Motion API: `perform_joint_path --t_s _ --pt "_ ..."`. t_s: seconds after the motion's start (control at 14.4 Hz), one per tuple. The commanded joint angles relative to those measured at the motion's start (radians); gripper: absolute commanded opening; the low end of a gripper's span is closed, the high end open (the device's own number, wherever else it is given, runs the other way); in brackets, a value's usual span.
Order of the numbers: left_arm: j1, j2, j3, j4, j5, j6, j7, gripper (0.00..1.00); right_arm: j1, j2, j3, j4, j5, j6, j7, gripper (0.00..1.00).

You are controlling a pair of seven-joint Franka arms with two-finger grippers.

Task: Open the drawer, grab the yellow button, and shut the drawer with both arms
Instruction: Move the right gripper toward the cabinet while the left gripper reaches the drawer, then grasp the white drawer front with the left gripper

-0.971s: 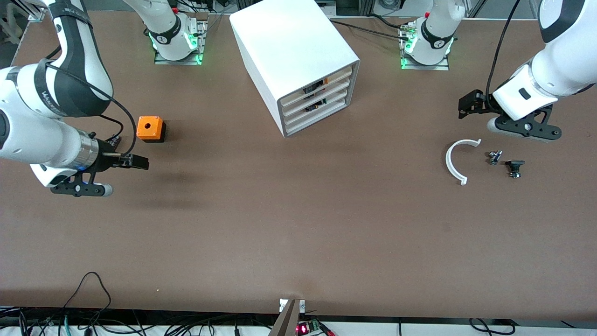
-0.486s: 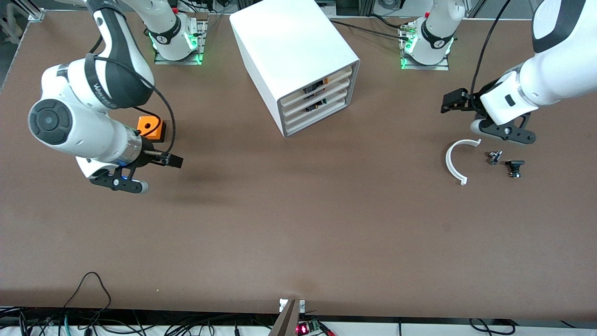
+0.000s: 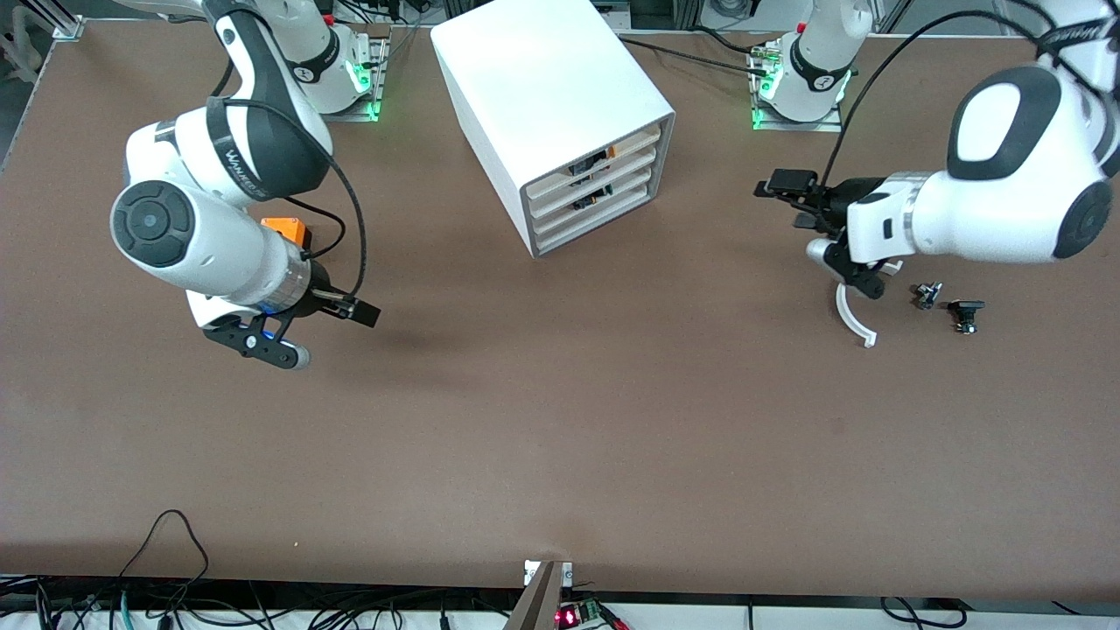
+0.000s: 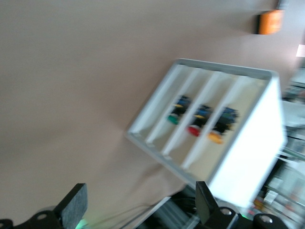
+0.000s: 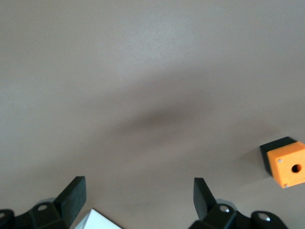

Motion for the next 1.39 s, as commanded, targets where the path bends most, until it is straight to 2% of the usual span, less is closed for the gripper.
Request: perform_joint_path --t_s 0.0,0.35,0.62,1.11,1.32 --pt "0.001 -0.005 -0.012 -0.08 -0.113 0.01 0.085 1.0 0.027 0.051 -0.003 0.086 0.005 -0.021 0.088 1.0" --pt "0.004 -0.011 -0.077 -0.299 -0.287 0.162 0.296 1.0 0.061 0.1 -0.001 0.167 0.01 -0.026 0.212 1.0" --pt "0.004 -0.009 -0.109 -0.39 -0.383 0.195 0.41 1.0 0.061 0.13 -0.001 0.215 0.079 -0.016 0.321 1.0" --pt "0.008 -0.009 -0.178 -0.542 -0.56 0.248 0.629 1.0 0.075 0.14 -0.001 0.244 0.084 -0.018 0.354 1.0" --pt "0.004 -0.011 -0.201 -0.579 -0.611 0.27 0.655 0.86 0.075 0.137 -0.001 0.244 0.087 -0.018 0.354 1.0"
